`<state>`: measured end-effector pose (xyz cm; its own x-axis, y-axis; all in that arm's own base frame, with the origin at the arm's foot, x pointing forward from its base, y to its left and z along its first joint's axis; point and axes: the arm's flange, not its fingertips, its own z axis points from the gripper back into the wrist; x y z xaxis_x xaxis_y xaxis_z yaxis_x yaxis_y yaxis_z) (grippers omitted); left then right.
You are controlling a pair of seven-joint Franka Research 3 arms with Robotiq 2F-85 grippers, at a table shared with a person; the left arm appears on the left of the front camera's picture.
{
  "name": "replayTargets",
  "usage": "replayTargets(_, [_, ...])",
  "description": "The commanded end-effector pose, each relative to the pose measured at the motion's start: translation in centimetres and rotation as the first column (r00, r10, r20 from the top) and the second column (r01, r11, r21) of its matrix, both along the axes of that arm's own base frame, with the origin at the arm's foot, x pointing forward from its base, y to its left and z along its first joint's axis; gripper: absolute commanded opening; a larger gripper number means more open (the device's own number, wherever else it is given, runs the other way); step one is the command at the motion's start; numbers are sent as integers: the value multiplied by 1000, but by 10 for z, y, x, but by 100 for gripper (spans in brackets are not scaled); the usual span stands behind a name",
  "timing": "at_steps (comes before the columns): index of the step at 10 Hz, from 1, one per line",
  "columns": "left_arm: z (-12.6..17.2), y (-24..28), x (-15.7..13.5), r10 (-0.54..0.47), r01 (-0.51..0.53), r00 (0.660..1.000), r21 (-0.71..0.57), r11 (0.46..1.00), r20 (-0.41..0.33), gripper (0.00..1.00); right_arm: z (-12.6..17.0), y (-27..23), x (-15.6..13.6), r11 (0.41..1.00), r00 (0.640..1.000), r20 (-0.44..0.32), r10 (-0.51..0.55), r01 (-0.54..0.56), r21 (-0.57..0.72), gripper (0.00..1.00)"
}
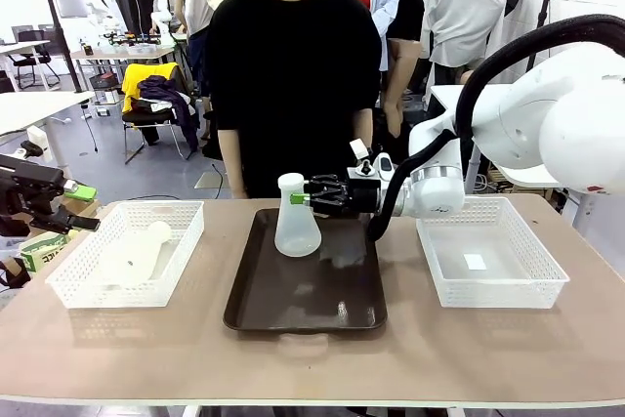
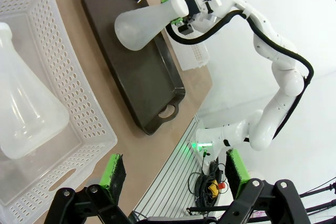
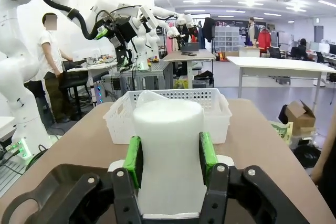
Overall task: Prepare the laboratory tools.
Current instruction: Place the picked Big flask upright in the Handle tray as instructed by the person.
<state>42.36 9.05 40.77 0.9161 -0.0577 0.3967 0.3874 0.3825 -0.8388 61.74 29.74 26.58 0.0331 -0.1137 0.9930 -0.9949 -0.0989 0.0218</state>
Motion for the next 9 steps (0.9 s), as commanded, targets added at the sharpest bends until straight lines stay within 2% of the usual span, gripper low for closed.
replayTargets(1, [3, 2, 1, 1, -1, 1000, -16, 1000, 5, 100, 5, -1, 3, 1000, 1000, -10, 0, 0, -10, 84])
replayTargets(2, [3, 2, 1, 1, -1, 1000, -16, 1000, 5, 100, 5, -2, 3, 1000, 1000, -13, 0, 0, -18, 100])
replayTargets(7, [3, 2, 1, 1, -1, 1000, -16, 1000, 5, 100, 18, -8, -5, 995, 999, -46, -11, 6, -100, 100])
replayTargets(9, [3, 2, 1, 1, -1, 1000, -16, 1000, 5, 100, 20, -7, -7, 995, 994, -105, -14, 3, -95, 100])
